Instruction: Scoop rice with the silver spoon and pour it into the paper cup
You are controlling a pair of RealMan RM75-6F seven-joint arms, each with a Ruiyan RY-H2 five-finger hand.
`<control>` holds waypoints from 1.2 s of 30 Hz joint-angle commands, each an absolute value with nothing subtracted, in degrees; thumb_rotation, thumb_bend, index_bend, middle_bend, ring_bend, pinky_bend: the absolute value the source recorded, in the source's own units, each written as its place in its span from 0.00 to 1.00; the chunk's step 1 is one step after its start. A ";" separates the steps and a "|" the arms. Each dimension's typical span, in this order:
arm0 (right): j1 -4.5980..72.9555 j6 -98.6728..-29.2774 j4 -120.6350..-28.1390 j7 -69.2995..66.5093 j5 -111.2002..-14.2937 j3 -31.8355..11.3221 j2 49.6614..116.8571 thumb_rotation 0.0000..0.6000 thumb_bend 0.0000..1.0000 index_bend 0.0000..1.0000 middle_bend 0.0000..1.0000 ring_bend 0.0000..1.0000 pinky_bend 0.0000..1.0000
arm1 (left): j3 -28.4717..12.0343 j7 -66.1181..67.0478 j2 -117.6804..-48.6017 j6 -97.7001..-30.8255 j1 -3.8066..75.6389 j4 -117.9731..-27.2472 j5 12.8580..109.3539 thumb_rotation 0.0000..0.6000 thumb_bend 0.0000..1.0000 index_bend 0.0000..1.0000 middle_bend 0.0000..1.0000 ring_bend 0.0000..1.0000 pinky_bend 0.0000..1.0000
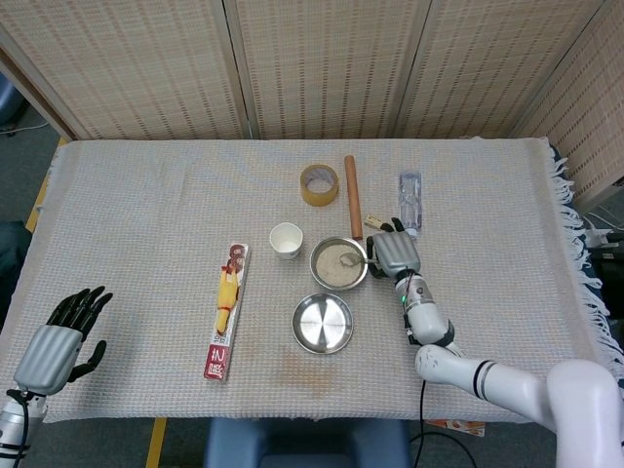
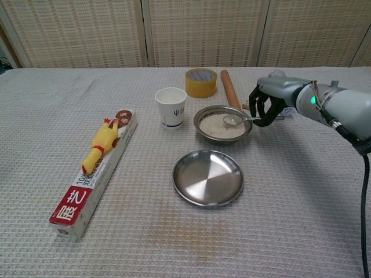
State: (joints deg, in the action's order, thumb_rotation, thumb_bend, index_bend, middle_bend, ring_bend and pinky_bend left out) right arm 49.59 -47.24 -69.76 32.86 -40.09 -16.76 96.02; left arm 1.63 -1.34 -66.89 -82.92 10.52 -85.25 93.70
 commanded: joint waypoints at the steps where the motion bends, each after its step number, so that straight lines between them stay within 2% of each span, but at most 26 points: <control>1: 49.70 -47.59 -70.41 32.06 -40.27 -16.77 95.48 1.00 0.34 0.96 0.60 0.13 0.01 | 1.66 -1.38 -66.88 -82.97 10.48 -85.23 93.72 1.00 0.47 0.00 0.00 0.00 0.11; 15: 50.36 -49.59 -74.68 30.10 -40.35 -17.63 93.07 1.00 0.34 0.96 0.60 0.13 0.01 | 1.65 -1.28 -66.71 -82.91 10.48 -85.57 93.70 1.00 0.47 0.00 0.00 0.00 0.11; 19: 51.68 -50.02 -76.64 29.50 -39.94 -19.02 92.76 1.00 0.34 0.96 0.60 0.13 0.01 | 1.71 -1.56 -66.51 -83.01 10.40 -85.60 93.73 1.00 0.47 0.00 0.00 0.00 0.11; 36: 59.79 -50.12 -73.47 31.46 -34.81 -22.08 97.19 1.00 0.34 0.96 0.60 0.13 0.01 | 1.64 -2.33 -66.01 -83.73 10.05 -85.64 93.79 1.00 0.47 0.00 0.00 0.00 0.11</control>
